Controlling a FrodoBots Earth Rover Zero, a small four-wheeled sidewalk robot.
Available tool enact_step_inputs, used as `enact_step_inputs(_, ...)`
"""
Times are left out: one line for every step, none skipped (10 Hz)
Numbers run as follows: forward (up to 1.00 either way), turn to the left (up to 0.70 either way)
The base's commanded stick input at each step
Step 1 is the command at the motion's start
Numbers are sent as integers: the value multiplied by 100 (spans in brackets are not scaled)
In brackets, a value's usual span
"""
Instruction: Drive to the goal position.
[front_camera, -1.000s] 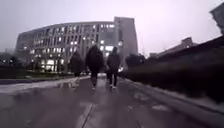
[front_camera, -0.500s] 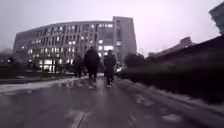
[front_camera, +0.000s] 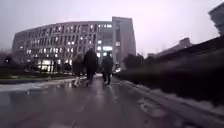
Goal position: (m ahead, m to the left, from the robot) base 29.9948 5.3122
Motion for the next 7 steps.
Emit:
enact_step_inputs(100,0)
enact_step_inputs(100,0)
enact_step_inputs(100,0)
enact_step_inputs(100,0)
enact_step_inputs(100,0)
enact_step_inputs(100,0)
enact_step_inputs(100,0)
